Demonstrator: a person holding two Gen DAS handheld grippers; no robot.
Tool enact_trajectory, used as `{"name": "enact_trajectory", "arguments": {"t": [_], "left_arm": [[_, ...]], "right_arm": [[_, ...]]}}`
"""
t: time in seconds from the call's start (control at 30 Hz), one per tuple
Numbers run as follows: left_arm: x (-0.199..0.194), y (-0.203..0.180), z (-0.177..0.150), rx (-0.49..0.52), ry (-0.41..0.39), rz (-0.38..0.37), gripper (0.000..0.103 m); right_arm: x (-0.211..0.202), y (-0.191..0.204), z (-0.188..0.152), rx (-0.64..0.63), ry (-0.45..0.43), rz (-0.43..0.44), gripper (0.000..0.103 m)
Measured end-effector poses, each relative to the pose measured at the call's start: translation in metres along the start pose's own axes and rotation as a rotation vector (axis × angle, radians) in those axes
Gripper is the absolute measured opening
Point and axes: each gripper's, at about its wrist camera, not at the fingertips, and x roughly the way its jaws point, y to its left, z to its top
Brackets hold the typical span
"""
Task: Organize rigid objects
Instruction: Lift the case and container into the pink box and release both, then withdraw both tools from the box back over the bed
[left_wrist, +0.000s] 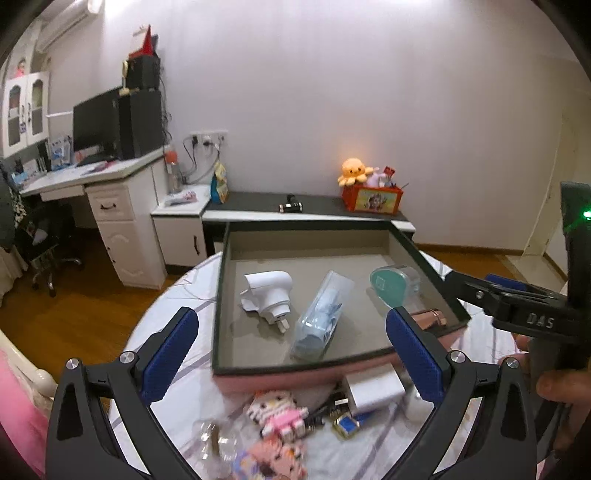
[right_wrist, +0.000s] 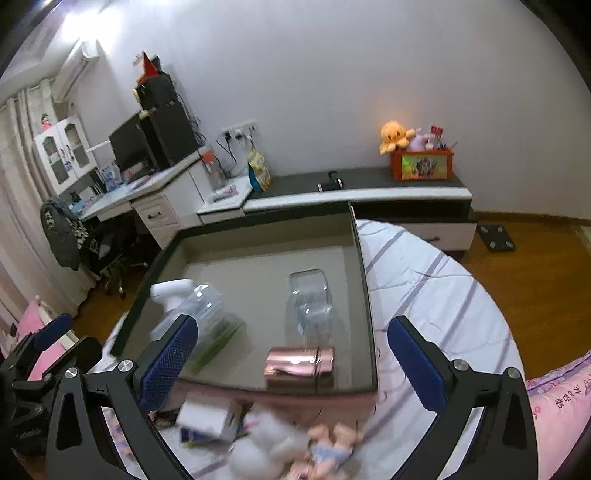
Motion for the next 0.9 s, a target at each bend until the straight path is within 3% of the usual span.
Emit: {"name": "enact_trajectory", "arguments": {"t": [0.37,0.9], "left_arm": [[-0.071,-0.001,-0.032,-0.010,-0.071,0.038,0.103],[-0.132,-0.001,-0.082,-0.036,-0.103,0.072,0.103]], "right_arm": [[-0.091,0.026,-0.038,-0.024,-0.128,-0.021,0.103],[-0.139,0.036,-0.107,-0.028,-0.142,-0.065,0.103]]}}
